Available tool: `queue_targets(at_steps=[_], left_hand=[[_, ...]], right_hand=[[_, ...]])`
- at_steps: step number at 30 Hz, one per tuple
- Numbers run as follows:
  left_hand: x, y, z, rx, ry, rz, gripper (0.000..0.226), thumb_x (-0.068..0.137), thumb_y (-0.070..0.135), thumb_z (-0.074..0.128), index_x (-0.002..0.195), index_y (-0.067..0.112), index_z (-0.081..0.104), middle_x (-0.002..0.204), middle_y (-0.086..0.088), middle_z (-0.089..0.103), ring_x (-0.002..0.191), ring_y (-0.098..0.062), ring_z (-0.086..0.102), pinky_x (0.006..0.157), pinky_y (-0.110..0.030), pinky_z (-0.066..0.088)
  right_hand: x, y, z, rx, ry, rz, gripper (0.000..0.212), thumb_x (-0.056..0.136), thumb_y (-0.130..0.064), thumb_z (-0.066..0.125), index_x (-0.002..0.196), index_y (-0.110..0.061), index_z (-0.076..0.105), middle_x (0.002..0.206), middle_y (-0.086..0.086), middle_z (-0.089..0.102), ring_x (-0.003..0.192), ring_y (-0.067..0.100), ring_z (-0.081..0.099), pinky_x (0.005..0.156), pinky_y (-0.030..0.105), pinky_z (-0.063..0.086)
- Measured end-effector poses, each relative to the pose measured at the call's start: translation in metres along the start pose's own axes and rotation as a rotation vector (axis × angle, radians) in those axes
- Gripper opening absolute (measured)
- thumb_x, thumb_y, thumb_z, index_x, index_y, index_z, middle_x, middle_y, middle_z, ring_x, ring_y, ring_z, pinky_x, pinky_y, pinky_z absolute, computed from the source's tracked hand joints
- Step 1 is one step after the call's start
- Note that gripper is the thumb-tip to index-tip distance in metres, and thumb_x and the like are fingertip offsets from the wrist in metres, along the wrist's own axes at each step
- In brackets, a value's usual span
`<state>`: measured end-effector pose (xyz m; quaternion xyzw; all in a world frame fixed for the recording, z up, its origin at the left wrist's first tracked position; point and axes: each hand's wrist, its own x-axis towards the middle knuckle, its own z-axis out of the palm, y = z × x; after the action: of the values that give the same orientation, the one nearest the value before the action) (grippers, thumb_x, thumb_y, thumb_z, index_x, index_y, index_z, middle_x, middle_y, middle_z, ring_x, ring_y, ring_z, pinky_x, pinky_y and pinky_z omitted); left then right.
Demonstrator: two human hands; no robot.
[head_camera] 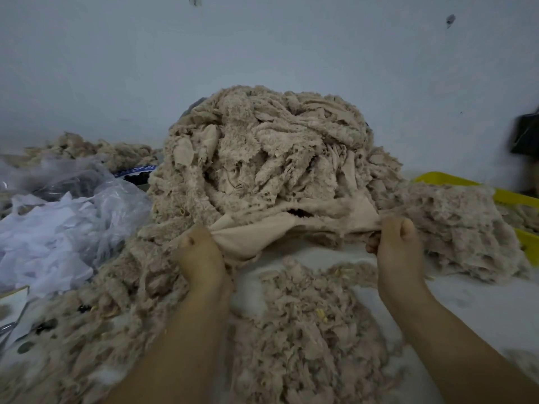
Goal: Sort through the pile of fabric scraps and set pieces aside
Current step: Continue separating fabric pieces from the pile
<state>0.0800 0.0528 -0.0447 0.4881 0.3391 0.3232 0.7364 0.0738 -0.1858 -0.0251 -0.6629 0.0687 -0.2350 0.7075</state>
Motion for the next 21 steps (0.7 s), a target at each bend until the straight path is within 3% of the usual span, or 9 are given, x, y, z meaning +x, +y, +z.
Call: queue_targets(at_steps=[2,4,6,8,11,13,15,17,21], left_hand=[[-0.008,-0.001,0.003,0.139,-0.06,0.16,0.02,0.099,0.028,0.052,0.085,0.013,0.054,0.082,-0.008,0.055,0.075,-0.022,0.05,0.064,-0.034,0.041],[-0.026,0.0,0.005,0.379,-0.151,0.519,0.001,0.096,0.019,0.054,0.096,0.019,0.054,0.1,0.0,0.055,0.096,-0.019,0.051,0.08,-0.031,0.044],[-0.043,0.002,0.006,0.465,-0.322,0.848,0.005,0.095,0.023,0.052,0.099,0.024,0.055,0.105,0.007,0.051,0.102,-0.01,0.046,0.089,-0.016,0.034],[-0.058,0.0,0.008,0.472,-0.57,0.961,0.03,0.097,0.039,0.042,0.089,0.017,0.061,0.096,0.006,0.058,0.096,-0.011,0.05,0.084,-0.014,0.036],[-0.07,-0.003,0.008,0.503,-0.863,0.771,0.069,0.095,0.061,0.029,0.089,0.003,0.065,0.094,-0.009,0.066,0.092,-0.019,0.059,0.082,-0.03,0.047],[-0.067,-0.003,0.008,0.572,-0.879,0.627,0.074,0.095,0.072,0.026,0.087,0.009,0.065,0.092,-0.004,0.068,0.085,-0.01,0.06,0.077,-0.024,0.047],[-0.062,0.0,0.007,0.573,-0.863,0.435,0.059,0.094,0.071,0.033,0.08,0.024,0.066,0.081,0.018,0.067,0.072,0.009,0.057,0.064,-0.01,0.044],[-0.06,0.0,0.008,0.478,-0.892,0.183,0.035,0.095,0.062,0.047,0.083,0.038,0.069,0.084,0.029,0.071,0.075,0.016,0.061,0.064,-0.007,0.046],[-0.057,0.0,0.011,0.209,-0.895,-0.031,0.03,0.098,0.035,0.061,0.074,0.026,0.077,0.086,0.003,0.076,0.089,-0.015,0.071,0.085,-0.031,0.055]], right_hand=[[-0.001,0.002,0.0,-0.057,-0.043,-0.03,0.028,0.102,-0.021,0.045,0.076,-0.015,0.041,0.07,0.004,0.046,0.062,0.018,0.044,0.065,0.044,0.043],[-0.007,0.003,0.005,-0.117,-0.124,-0.096,0.029,0.099,-0.02,0.051,0.072,-0.015,0.039,0.066,-0.002,0.046,0.059,0.014,0.044,0.061,0.045,0.044],[-0.014,0.005,0.012,-0.191,-0.248,-0.196,0.03,0.095,-0.019,0.054,0.07,-0.016,0.037,0.059,-0.012,0.041,0.051,0.006,0.037,0.054,0.03,0.039],[-0.019,0.005,0.014,-0.251,-0.354,-0.281,0.031,0.094,-0.019,0.056,0.069,-0.019,0.036,0.055,-0.015,0.039,0.047,0.002,0.033,0.047,0.015,0.032],[-0.024,0.003,0.015,-0.264,-0.456,-0.309,0.031,0.095,-0.024,0.056,0.071,-0.019,0.037,0.054,-0.015,0.038,0.047,0.002,0.032,0.045,0.015,0.031],[-0.026,0.001,0.015,-0.275,-0.499,-0.303,0.031,0.095,-0.025,0.056,0.071,-0.017,0.038,0.054,-0.015,0.039,0.047,0.002,0.033,0.046,0.013,0.031],[-0.029,0.0,0.017,-0.299,-0.543,-0.306,0.031,0.097,-0.025,0.055,0.072,-0.014,0.04,0.055,-0.015,0.04,0.047,0.002,0.034,0.046,0.013,0.031],[-0.031,0.0,0.019,-0.33,-0.591,-0.309,0.03,0.098,-0.025,0.055,0.076,-0.009,0.043,0.059,-0.013,0.04,0.049,0.002,0.034,0.047,0.014,0.031],[-0.034,-0.001,0.021,-0.368,-0.632,-0.355,0.029,0.098,-0.022,0.056,0.077,-0.005,0.045,0.071,-0.005,0.041,0.057,0.003,0.038,0.055,0.014,0.034]])
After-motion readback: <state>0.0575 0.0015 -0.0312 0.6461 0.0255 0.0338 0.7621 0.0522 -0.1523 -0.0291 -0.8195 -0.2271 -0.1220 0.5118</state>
